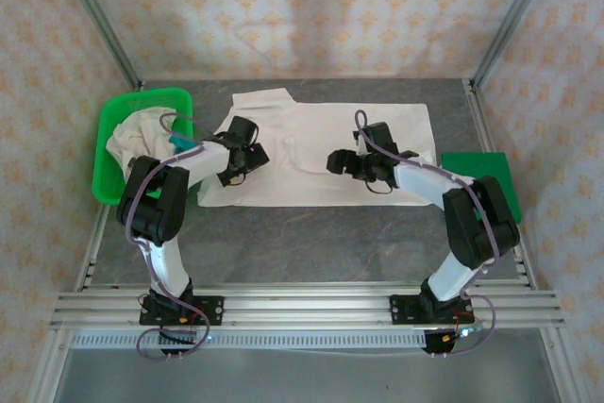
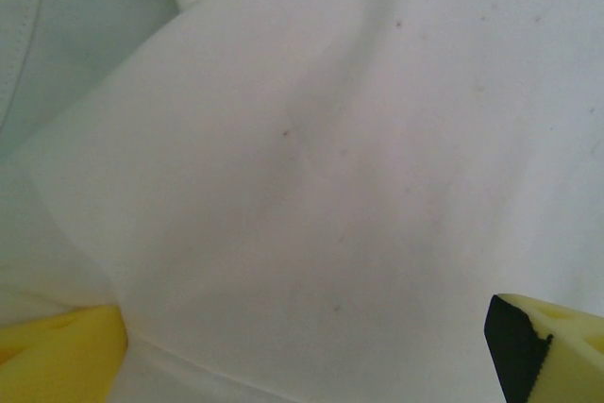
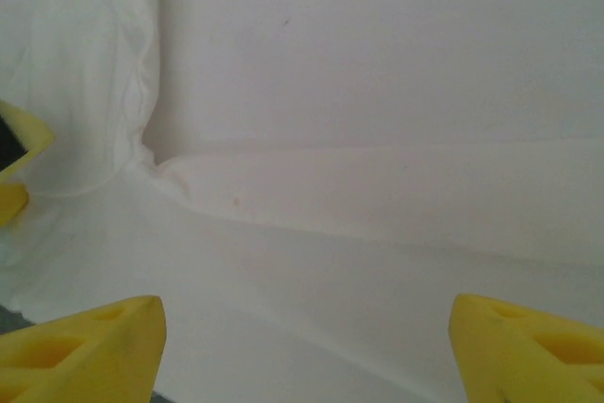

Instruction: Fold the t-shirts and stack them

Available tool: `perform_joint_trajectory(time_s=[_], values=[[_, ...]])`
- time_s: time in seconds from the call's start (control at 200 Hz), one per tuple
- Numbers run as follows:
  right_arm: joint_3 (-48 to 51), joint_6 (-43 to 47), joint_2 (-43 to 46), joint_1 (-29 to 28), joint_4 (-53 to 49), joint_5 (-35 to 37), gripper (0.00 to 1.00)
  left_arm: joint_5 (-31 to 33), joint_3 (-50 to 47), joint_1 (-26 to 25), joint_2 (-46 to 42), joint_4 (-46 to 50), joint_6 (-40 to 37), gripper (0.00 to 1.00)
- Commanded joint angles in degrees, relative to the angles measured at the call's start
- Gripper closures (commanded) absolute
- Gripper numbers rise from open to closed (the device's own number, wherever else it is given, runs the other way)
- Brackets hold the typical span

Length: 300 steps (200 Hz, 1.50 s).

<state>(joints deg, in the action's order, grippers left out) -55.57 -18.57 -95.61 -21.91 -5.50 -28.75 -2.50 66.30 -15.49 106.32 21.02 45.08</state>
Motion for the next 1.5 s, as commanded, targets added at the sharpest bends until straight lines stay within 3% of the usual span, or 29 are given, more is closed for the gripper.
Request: perform_joint_trajectory(time_s=[0.0, 0.285, 0.896, 1.276, 1.496], values=[[-1.4, -4.2, -3.3, 0.6, 3.2, -0.6, 0.22, 1.7, -0.9, 0.4, -1.0, 1.0, 0.0, 0.0], [-6.6, -2.5, -8.5, 1.3, -2.1, 1.3, 0.21, 2.2, -1.3, 0.4, -1.5, 1.1, -0.3, 0.0], [-23.2, 2.0, -22.2, 10.3, -12.0, 5.8, 0.2, 0.8, -2.7, 0.8, -2.3, 1.2, -0.3, 0.0], [-10.7, 0.3, -14.6, 10.9, -8.7, 6.6, 0.19, 1.5, -9.1, -1.4, -8.1, 3.4, 1.9, 0.0], [-12.1, 4.6, -9.6, 10.9, -6.9, 4.4, 0.17, 4.2, -1.8, -1.8, -9.2, 6.7, 1.5, 0.0]])
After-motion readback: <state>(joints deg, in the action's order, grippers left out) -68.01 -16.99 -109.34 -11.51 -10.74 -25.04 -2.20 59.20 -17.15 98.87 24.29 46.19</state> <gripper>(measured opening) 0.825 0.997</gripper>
